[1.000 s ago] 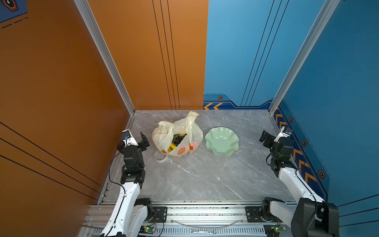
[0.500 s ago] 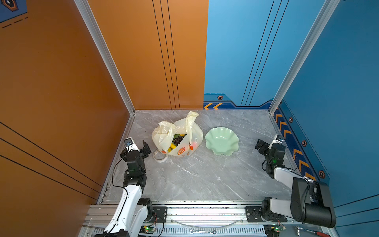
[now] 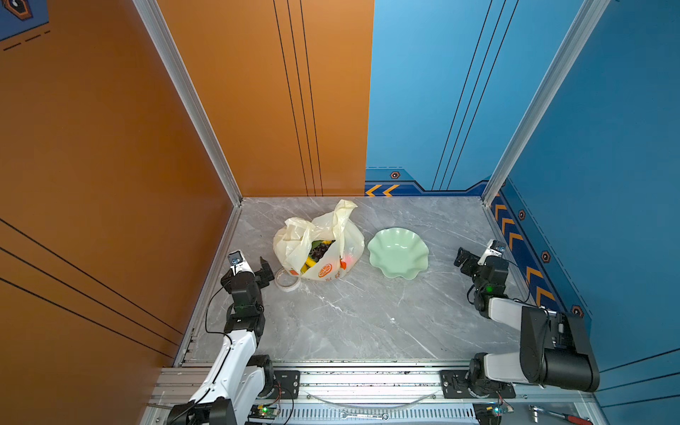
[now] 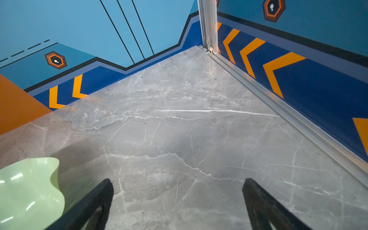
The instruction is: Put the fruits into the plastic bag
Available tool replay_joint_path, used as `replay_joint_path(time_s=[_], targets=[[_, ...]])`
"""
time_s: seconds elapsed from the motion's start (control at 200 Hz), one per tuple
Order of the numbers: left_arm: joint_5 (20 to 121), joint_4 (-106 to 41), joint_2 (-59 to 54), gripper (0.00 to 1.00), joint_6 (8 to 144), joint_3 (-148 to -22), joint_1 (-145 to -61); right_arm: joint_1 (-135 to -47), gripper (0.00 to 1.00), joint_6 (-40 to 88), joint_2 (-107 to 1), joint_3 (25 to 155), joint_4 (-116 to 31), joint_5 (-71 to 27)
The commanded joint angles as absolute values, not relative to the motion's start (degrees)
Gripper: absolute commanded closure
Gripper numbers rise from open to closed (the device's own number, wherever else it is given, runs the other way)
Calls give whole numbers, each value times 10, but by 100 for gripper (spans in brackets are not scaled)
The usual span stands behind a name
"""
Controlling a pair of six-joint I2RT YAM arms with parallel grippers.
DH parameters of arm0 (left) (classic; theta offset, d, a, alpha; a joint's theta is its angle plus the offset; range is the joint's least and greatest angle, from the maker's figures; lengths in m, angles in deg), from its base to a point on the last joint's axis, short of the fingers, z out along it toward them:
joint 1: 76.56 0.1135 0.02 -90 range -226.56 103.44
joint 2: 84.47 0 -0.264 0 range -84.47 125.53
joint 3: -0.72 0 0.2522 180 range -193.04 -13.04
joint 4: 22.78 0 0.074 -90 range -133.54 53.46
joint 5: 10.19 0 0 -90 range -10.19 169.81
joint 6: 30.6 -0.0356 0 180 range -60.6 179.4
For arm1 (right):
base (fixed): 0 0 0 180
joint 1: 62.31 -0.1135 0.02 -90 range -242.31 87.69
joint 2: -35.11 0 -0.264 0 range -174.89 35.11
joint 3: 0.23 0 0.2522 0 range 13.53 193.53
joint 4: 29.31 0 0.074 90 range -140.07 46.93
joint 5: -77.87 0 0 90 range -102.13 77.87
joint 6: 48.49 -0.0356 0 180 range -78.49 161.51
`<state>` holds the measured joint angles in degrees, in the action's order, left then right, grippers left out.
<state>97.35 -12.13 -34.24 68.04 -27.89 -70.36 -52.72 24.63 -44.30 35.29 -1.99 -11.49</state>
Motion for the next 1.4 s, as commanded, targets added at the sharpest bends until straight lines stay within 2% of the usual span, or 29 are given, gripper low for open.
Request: replay_joint_path(time_s=[0.0,0.355,0.711,0.976,1.181,1.287,1.397], targets=[[961,-68,-307,2,683,-270,-713,-532,0,264,-451,351,-2,-129],[956,45,-161,2,650,-282,-757,-538,0,283,-473,358,20,-145],[928,119,-66,2,608,-308,-776,-557,0,311,-486,368,17,-155],[908,348,69,2,575,-266,-799,-584,0,349,-495,341,76,-165],[989,297,57,2,608,-284,-797,-588,0,351,-514,312,149,-153],[968,279,54,2,620,-290,-781,-590,0,348,-546,291,222,-148],[962,260,53,2,620,-300,-781,-592,0,350,-537,298,194,-137]])
